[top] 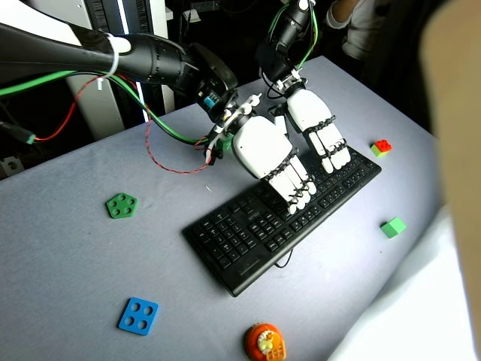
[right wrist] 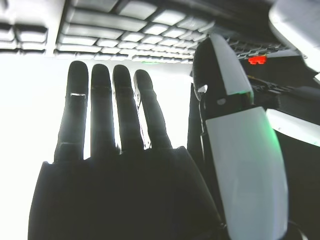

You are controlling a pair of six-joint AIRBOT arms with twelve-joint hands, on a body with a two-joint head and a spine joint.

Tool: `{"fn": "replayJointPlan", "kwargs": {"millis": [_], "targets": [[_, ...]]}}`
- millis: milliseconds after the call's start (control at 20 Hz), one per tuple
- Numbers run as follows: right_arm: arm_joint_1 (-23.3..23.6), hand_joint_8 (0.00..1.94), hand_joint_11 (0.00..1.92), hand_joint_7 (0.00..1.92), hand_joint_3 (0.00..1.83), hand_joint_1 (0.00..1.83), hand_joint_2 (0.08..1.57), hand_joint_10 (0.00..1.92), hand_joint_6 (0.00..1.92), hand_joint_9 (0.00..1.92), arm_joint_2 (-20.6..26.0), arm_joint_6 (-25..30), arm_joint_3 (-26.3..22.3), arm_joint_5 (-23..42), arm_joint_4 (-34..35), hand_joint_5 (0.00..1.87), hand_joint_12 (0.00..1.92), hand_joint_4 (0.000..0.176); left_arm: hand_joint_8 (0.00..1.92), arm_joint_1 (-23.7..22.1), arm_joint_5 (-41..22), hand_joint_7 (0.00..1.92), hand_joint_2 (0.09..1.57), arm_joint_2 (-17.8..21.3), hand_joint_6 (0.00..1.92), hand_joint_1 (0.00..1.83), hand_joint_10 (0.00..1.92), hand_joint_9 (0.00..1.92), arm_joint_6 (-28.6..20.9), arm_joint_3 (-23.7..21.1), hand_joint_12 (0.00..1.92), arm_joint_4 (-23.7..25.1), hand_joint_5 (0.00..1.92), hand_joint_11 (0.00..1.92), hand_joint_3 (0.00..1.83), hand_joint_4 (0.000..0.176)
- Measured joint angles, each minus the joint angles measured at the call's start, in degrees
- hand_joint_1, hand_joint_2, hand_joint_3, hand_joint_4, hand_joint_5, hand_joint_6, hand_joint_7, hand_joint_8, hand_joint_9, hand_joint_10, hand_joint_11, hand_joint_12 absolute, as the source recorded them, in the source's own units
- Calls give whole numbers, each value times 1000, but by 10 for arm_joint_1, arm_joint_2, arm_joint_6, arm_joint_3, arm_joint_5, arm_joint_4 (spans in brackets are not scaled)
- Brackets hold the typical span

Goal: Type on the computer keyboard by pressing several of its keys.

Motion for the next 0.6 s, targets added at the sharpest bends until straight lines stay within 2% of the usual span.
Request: {"fn": "replayJointPlan", "kwargs": {"millis": [100, 200, 400, 500, 600], "targets": [[0, 7, 0, 225, 4, 795, 1187, 11, 5, 231, -4, -2, 0, 0, -2, 180, 743, 0, 4, -2, 4, 19, 1240, 0, 1, 633, 6, 22, 0, 1, 221, 0, 2, 0, 3, 13], [0, 10, 0, 237, 3, 795, 1185, 13, 10, 238, -4, -6, 0, 1, -1, 193, 751, 0, 0, -2, 4, 4, 1254, 0, 0, 586, 2, 7, 0, 1, 194, -7, 0, 0, 6, 19], [0, 7, 0, 256, 10, 743, 1203, 11, 29, 243, 1, -11, 0, -2, -1, 264, 708, 0, 7, 0, 5, 43, 1263, 0, 15, 547, 8, 30, 2, 1, 243, -13, 59, 0, 5, 15], [0, 7, 0, 266, 11, 735, 1211, 9, 23, 242, 6, -12, 1, -10, -1, 264, 677, 0, 3, 0, 9, 45, 1275, 0, 12, 483, 2, 25, 2, 0, 203, -15, 72, 0, 5, 14], [3, 6, 0, 281, 3, 746, 1199, 12, 21, 260, 9, -13, 1, -15, 8, 278, 711, 0, 3, 3, 13, 56, 1283, 0, 8, 424, 3, 32, 2, -2, 241, -15, 76, 0, 4, 16]]}}
